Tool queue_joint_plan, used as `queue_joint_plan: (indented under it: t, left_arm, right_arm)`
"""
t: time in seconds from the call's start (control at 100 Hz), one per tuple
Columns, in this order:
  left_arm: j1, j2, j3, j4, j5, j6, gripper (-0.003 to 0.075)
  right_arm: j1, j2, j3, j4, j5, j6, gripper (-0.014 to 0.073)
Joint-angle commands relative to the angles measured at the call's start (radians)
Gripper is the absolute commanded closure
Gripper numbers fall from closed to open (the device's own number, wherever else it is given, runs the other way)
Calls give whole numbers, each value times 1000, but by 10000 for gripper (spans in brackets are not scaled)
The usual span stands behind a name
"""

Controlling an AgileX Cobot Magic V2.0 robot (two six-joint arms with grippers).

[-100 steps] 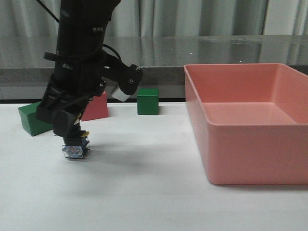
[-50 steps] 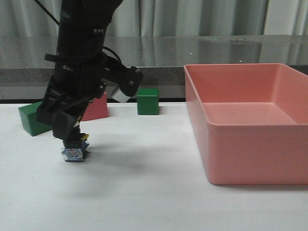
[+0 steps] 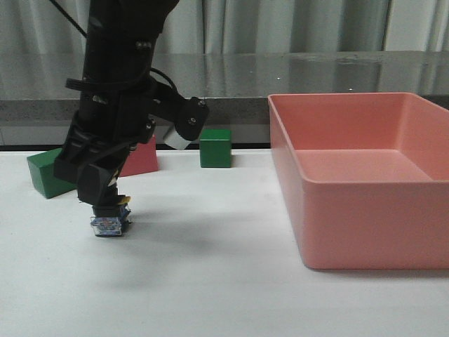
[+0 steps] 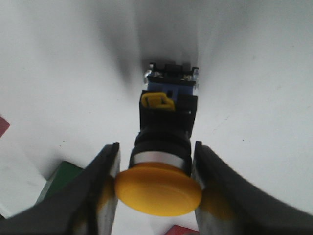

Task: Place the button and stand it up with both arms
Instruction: 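Lower the button upright onto the table with the left gripper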

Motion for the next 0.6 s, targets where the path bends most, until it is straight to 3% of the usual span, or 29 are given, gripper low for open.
queue_joint_plan:
  t: [0.0, 0.14, 0.21, 0.34, 0.47, 0.59]
  left_arm:
    - [-8, -53, -29, 10, 5, -12, 738]
    - [-8, -53, -29, 10, 0, -12, 731]
    - [-8, -53, -29, 10, 0, -12, 684]
    - [-8, -53, -29, 10, 0, -12, 505]
    - [-8, -53, -29, 23, -9, -12, 272]
    - [-8, -53, -29, 40, -14, -12, 192]
  right_arm:
    - [-3, 4, -26, 6, -78, -1, 703]
    - [-3, 4, -26, 6, -78, -1, 703]
    - [-3, 4, -26, 6, -78, -1, 703]
    - [-3, 4, -26, 6, -78, -1, 703]
    - [-3, 4, -26, 6, -78, -1, 703]
    - [-3, 4, -26, 6, -78, -1, 703]
